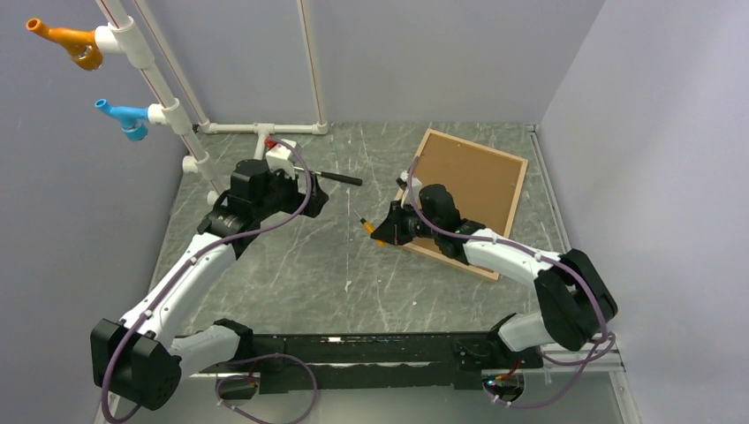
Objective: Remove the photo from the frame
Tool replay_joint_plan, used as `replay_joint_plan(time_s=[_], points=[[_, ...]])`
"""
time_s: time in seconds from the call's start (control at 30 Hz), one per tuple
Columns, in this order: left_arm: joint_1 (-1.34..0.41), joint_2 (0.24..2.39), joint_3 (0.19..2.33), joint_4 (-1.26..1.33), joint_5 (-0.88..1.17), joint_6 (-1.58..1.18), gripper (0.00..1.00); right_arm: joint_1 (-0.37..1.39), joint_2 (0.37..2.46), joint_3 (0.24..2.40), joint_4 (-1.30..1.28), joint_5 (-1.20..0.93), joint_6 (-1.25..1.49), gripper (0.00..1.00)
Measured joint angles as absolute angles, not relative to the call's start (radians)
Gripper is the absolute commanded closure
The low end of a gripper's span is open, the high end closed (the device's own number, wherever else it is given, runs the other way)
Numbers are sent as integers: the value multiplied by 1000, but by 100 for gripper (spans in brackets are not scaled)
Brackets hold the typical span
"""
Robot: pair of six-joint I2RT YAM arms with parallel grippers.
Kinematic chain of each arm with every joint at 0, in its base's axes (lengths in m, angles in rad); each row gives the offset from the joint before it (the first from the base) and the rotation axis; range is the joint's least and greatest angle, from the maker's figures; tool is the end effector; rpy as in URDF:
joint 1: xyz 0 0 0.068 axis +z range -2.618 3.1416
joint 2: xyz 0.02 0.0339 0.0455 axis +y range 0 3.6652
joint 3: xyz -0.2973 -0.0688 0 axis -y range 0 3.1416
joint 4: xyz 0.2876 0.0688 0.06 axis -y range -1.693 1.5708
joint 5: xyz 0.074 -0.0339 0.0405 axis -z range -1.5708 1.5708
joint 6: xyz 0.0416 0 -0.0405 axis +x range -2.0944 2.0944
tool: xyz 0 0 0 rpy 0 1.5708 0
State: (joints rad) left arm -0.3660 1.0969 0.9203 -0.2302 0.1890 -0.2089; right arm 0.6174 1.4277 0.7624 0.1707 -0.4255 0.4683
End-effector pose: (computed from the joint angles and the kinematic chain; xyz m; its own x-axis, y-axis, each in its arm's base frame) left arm 0.2619 -0.1088 0.3411 -0.4677 -0.0389 -0.8830 0.4249 0.8662 -0.2632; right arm 0.2668 0.2105 0.2243 -0.7171 -0.0049 -0.6970 -0.5602 0.5991 0.5721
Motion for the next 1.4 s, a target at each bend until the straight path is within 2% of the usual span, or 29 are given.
replay_joint_plan(time_s=[0.23,0.43,0.73,1.0,1.23,1.33,1.4], points=[[-378,1110,939,-255,182,-206,4,618,1376,722,104,-418,467,100],[-465,1246,1144,-428,121,-238,3,618,1376,748,47,-430,449,100],[-458,1133,1025,-460,121,-297,1,633,1358,715,61,-429,452,100],[-454,1157,782,-273,218,-578,3,646,1196,630,11,-408,429,100],[-502,1310,767,-32,315,-831,4,646,1092,595,-9,-397,419,100],[-556,1368,767,70,328,-955,9,646,1089,594,-17,-393,419,100],[-577,1394,765,123,337,-1022,17,650,1088,593,-20,-393,420,100]])
